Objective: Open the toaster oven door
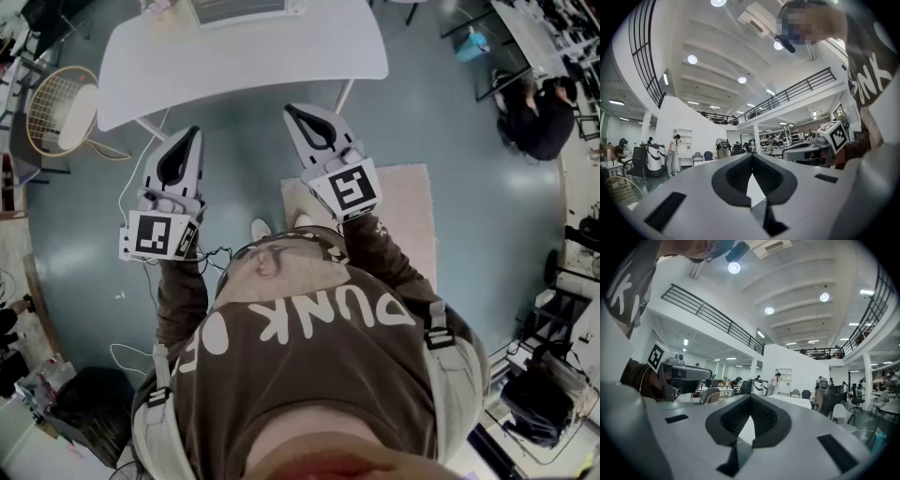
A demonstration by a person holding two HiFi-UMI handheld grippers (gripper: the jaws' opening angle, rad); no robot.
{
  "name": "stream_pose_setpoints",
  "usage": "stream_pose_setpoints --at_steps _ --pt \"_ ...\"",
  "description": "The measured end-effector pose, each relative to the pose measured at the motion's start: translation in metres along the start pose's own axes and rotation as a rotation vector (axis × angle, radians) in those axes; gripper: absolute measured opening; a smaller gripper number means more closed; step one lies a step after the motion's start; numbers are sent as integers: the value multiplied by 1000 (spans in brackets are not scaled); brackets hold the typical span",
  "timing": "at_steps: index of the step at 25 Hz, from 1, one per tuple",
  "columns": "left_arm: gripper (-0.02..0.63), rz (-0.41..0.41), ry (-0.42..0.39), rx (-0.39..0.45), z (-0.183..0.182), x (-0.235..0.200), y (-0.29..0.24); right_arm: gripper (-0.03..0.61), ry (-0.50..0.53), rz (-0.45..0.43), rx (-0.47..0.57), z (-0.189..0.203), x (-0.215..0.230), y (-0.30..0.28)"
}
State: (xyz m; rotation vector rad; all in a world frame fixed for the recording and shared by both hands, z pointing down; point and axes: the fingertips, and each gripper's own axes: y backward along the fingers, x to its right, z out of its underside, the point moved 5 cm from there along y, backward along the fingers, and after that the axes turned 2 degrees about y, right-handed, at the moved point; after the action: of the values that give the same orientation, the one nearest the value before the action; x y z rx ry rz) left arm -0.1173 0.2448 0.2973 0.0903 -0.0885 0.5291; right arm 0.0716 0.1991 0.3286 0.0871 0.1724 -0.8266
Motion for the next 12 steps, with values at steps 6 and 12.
stream_pose_setpoints --at_steps 6,12 --pt "3 4 0 -5 -2 3 0 8 0 -6 -12 -1 0 1" --pt "3 5 -6 -6 -5 3 -4 9 -20 11 14 -4 5 2"
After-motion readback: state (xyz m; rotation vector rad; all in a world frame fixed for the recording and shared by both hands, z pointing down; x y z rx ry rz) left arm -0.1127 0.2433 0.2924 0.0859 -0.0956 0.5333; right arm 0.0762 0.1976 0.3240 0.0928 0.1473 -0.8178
